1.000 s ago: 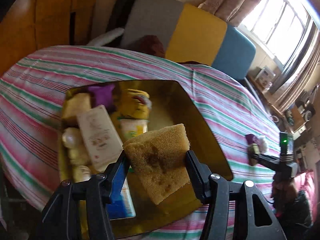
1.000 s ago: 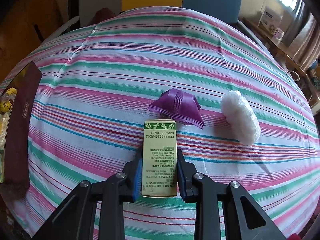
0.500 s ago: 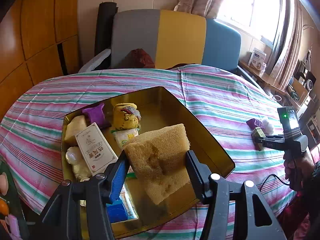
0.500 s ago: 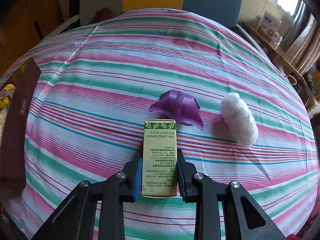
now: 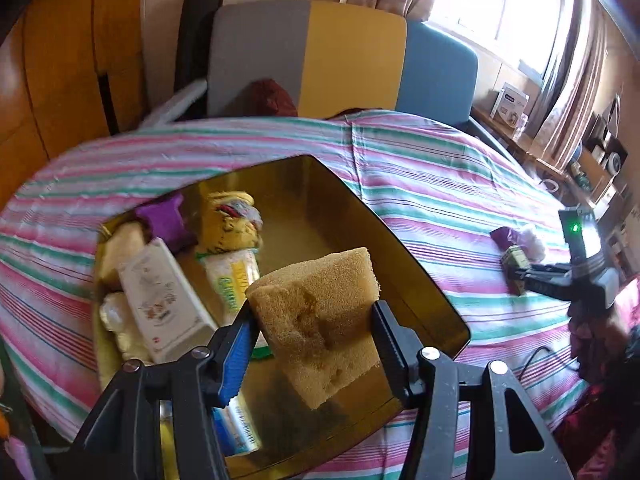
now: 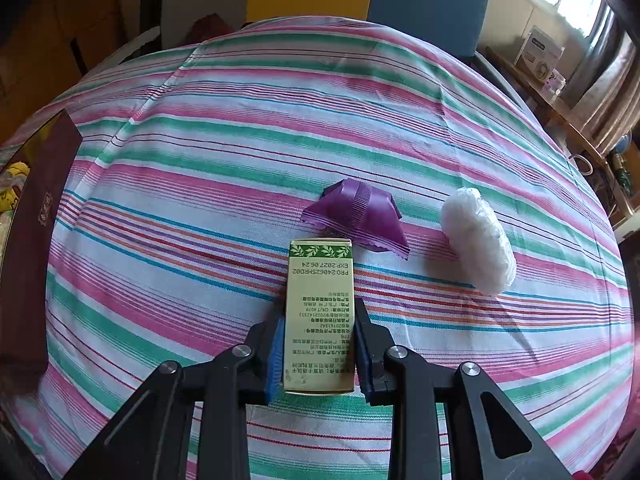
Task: Organize objects
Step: 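Carry the sponge into the gold tray and open the left gripper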
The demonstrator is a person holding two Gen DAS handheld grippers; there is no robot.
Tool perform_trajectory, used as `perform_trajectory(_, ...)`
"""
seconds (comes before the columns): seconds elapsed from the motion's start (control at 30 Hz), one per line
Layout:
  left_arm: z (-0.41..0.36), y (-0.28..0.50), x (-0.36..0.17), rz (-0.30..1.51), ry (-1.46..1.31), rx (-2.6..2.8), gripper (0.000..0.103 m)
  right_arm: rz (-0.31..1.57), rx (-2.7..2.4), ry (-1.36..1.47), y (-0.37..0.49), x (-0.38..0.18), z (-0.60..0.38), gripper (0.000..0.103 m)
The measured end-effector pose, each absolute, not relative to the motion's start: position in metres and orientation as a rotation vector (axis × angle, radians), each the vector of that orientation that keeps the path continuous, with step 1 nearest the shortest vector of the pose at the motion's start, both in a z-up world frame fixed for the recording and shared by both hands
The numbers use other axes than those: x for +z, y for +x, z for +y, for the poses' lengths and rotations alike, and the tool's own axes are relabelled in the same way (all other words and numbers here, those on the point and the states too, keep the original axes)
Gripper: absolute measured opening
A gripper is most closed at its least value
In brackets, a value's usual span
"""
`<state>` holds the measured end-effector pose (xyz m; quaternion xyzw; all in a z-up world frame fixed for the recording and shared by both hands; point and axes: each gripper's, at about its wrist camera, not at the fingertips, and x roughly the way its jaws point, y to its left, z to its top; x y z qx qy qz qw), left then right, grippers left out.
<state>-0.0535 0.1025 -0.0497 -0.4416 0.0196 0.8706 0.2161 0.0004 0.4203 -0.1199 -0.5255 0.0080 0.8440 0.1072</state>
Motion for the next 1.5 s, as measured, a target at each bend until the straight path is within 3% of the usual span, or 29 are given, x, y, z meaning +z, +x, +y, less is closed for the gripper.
perform_trajectory(0.23,0.096,-0.124,-0.056,-0.175,-1.335,2.347,0.057,0.013,2.482,-1.549,0.001,-0.121,0.419,0.03)
perform_trajectory(0.6,0.118,-0.206,-0.091,-0.253,-1.481,2.332,0.057,0.033,2.484,-1.557,0.001,-0.121,0.421,0.03)
perform_trajectory(0.8,0.132,-0.231,-0.11,-0.148,-1.559,2.361,0.06,0.036,2.483,-1.558,0.0,-0.122,0.421,0.03)
perform_trajectory(1.1,0.124,-0.217,-0.09,-0.122,-1.476,2.387,0.077,0.037,2.476,-1.572,-0.002,-0.124,0.422,0.03)
perform_trajectory(1.5,0.105,-0.103,-0.049,0.037,-1.254,2.539,0.077,0.009,2.476,-1.56,-0.002,-0.123,0.422,0.03)
